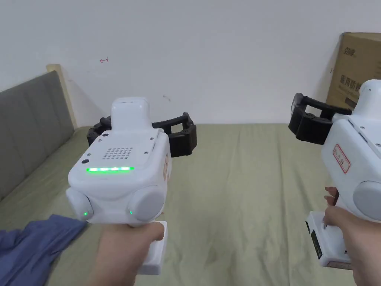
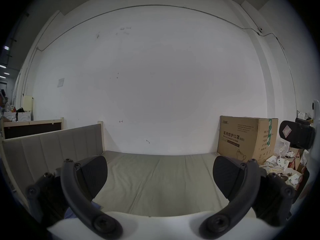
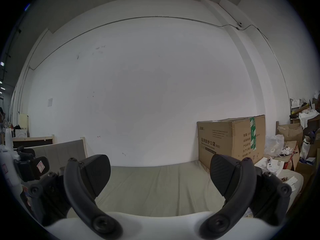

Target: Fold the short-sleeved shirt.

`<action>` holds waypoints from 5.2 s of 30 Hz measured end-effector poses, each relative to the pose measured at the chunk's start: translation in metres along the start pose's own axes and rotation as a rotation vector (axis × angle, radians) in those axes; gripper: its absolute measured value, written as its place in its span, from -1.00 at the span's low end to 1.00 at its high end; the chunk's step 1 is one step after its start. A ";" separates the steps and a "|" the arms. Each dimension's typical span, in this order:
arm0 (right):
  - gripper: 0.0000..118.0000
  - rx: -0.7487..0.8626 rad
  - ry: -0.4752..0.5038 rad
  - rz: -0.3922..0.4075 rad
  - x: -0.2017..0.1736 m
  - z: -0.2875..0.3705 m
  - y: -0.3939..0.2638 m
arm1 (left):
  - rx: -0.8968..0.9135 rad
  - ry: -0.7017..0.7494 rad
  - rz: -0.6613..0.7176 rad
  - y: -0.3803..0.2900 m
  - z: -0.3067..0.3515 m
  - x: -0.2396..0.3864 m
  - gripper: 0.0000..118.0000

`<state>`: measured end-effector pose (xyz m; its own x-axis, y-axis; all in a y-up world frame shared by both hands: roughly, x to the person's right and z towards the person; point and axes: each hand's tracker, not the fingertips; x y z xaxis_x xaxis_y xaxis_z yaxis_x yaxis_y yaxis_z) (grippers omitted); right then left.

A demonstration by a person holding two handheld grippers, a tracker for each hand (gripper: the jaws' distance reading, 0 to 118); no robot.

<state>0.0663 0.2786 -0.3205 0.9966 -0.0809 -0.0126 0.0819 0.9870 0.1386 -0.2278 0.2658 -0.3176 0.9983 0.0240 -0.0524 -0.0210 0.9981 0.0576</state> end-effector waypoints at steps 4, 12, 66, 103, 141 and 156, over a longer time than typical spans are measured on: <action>0.95 -0.004 -0.008 0.007 0.002 -0.001 -0.003 | 0.005 0.003 -0.007 -0.002 0.000 0.000 1.00; 0.95 -0.006 -0.030 0.045 0.001 -0.003 0.000 | -0.002 0.003 -0.018 0.000 -0.004 0.003 1.00; 0.95 -0.016 -0.020 0.063 0.001 -0.002 -0.006 | 0.012 -0.004 -0.045 0.002 -0.004 0.011 1.00; 0.95 -0.030 -0.036 0.067 0.004 -0.006 -0.008 | -0.012 0.008 -0.079 0.000 -0.008 0.017 1.00; 0.95 -0.040 -0.033 0.094 0.001 -0.005 -0.019 | -0.009 -0.002 -0.079 -0.003 -0.007 0.020 1.00; -0.57 -0.030 -0.024 0.130 -0.001 -0.004 -0.021 | -0.032 -0.003 -0.124 -0.005 -0.010 0.024 -0.71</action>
<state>0.0634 0.2582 -0.3270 0.9986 0.0445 0.0275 -0.0473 0.9931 0.1074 -0.2038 0.2622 -0.3290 0.9935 -0.1001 -0.0539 0.1012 0.9947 0.0186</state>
